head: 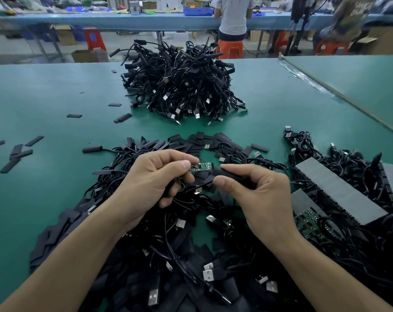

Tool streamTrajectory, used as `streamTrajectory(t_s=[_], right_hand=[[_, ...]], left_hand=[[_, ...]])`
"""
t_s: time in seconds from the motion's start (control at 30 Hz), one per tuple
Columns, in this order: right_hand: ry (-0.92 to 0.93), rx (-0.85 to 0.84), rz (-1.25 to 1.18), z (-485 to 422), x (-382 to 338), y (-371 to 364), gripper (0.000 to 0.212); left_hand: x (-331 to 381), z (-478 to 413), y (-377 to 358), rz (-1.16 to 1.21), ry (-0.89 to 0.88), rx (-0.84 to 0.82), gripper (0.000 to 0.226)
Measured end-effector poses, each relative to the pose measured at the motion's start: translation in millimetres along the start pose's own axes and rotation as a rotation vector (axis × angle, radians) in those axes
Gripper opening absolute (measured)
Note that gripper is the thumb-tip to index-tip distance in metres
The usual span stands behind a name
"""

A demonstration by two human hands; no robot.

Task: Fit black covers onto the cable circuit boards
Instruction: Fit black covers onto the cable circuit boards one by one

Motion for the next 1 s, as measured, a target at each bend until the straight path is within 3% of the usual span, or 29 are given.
streamTrajectory(t_s=[0.23,1.0], right_hand=[[-0.029,-0.021,-0.042,1.1,-0.1,-1.5,0.017],[-0.180,-0.149,0.006,3.0,11.3,-9.2,0.033]], left_hand=[[0.4,0.0,0.1,0.010,-0.001,0.013,0.026],[1.8,0.3,0.1,-0.038,0.047,-0.007,0.031]])
Point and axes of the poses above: each hand's wrist, its own z-axis away from the middle knuckle, its own y-axis out of the back of the hand, x = y × z, the point moved 6 cm from there along -z, towards the middle knuckle, and after that the axes turned 6 degrees about -z, right-handed, at the moved point
